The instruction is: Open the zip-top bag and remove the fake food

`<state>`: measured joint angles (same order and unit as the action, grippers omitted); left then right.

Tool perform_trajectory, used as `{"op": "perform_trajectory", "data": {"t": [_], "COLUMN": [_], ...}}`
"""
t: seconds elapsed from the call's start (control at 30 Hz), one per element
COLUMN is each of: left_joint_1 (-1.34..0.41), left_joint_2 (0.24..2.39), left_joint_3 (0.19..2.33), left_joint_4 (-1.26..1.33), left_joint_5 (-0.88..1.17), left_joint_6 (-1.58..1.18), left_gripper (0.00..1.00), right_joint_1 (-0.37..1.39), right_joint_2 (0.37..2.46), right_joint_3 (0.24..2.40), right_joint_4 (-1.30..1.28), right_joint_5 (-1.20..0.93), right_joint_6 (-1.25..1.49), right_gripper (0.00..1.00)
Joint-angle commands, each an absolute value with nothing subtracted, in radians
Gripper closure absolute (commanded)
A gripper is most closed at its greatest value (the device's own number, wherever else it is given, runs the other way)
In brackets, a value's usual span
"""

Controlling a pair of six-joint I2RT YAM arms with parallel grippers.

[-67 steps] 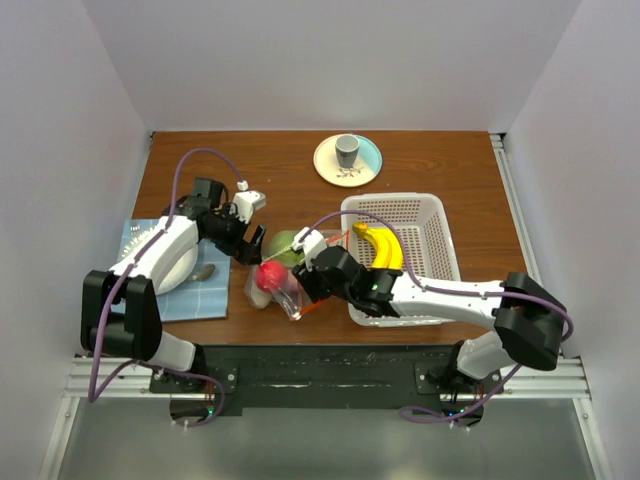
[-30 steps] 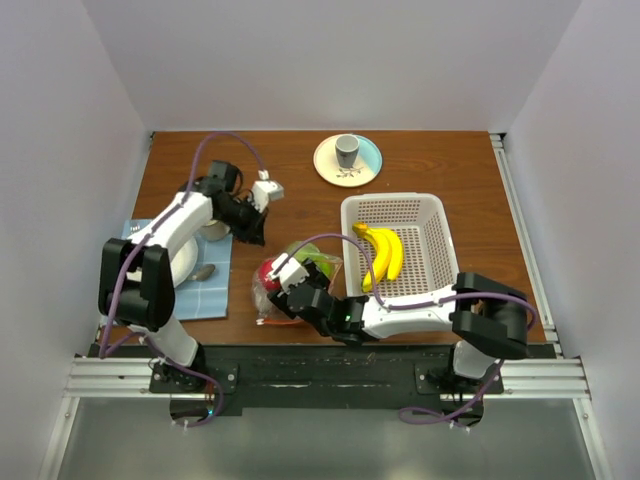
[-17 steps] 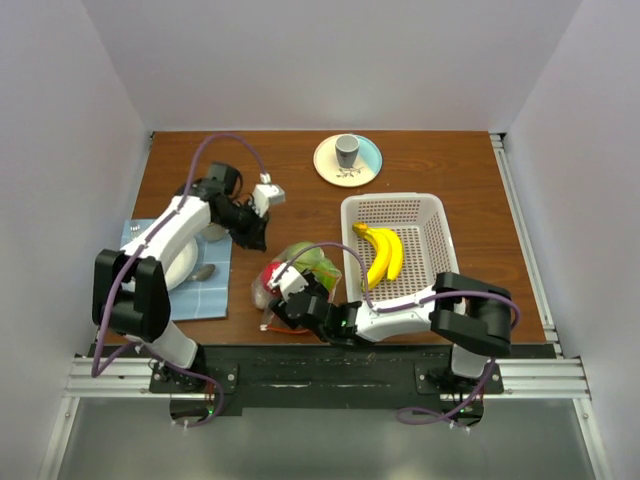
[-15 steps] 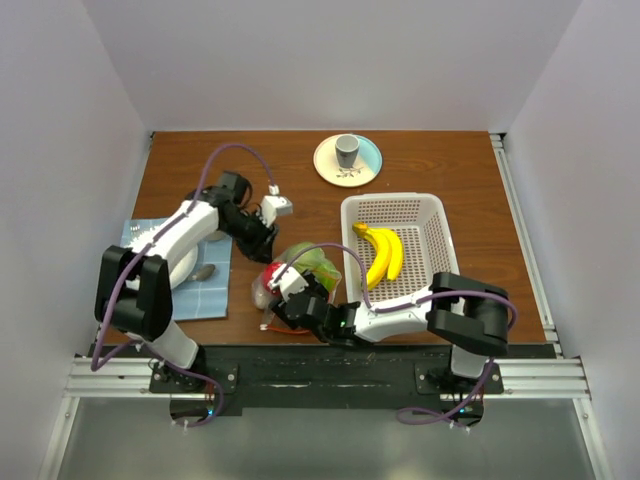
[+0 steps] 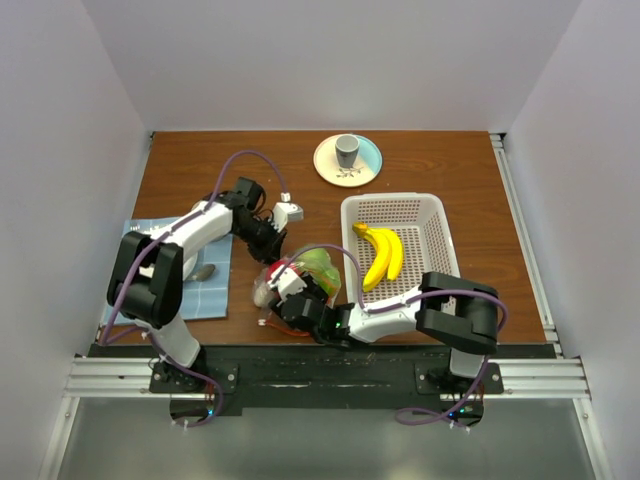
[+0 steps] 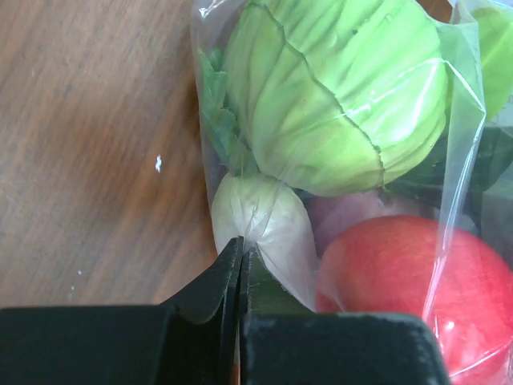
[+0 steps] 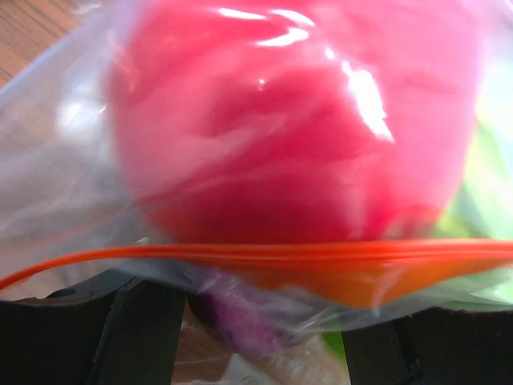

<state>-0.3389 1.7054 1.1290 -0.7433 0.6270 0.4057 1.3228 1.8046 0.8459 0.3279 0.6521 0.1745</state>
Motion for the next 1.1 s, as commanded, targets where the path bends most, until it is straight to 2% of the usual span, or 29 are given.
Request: {"op": "perform_trajectory", "data": {"t": [0.0, 0.17, 0.2, 0.33, 0.5, 0.63, 0.73, 0.9, 1.03, 1.07], "left_joint_1": [-0.365, -0.344, -0.338, -0.302, -0.255, -0.244, -0.244, -0.242, -0.242, -0.242], "left_joint_2": [1.714, 1.674, 1.669, 1.643, 1.618, 1.600, 1.588, 1.563, 1.543, 1.540], "left_joint_3": [1.135, 1.167, 1.181, 1.203, 1.198, 1.178, 1.161, 1.155, 1.154, 1.152], "left_joint_4": [-0.775, -0.805, -0.805, -0.787, -0.742, -0.726, -0.712, -0.724, -0.744, -0.752], "left_joint_5": [0.684, 0.612, 0.559, 0.390, 0.243, 0.227, 0.206, 0.224, 0.244, 0.251], "left_joint_6": [0.425, 0.445, 0.446, 0.460, 0.477, 0.473, 0.474, 0.469, 0.465, 0.463], "left_gripper": [1.00, 1.00, 1.00, 1.00, 1.00, 1.00, 1.00, 1.00, 1.00, 1.00], "right_joint_1": [1.324, 1.324, 1.324, 1.324, 1.324, 1.325, 1.324, 1.324, 1.324, 1.324], "right_joint_2": [1.852, 1.809, 1.795, 1.691, 1.487, 1.390, 1.347, 1.321, 1.247, 1.200], "right_joint_3": [0.877, 0.851, 0.845, 0.801, 0.693, 0.678, 0.678, 0.673, 0.728, 0.735], "right_joint_4": [0.373, 0.368, 0.354, 0.281, 0.230, 0.158, 0.103, 0.060, -0.093, -0.160], "right_joint_5": [0.588, 0.543, 0.538, 0.519, 0.525, 0.522, 0.543, 0.566, 0.740, 0.849], "right_joint_6": [0.183, 0.178, 0.179, 0.209, 0.247, 0.271, 0.310, 0.328, 0.354, 0.365], "right_gripper": [0.51, 0.72, 0.78, 0.93, 0.98, 0.98, 0.93, 0.93, 0.96, 0.97]}}
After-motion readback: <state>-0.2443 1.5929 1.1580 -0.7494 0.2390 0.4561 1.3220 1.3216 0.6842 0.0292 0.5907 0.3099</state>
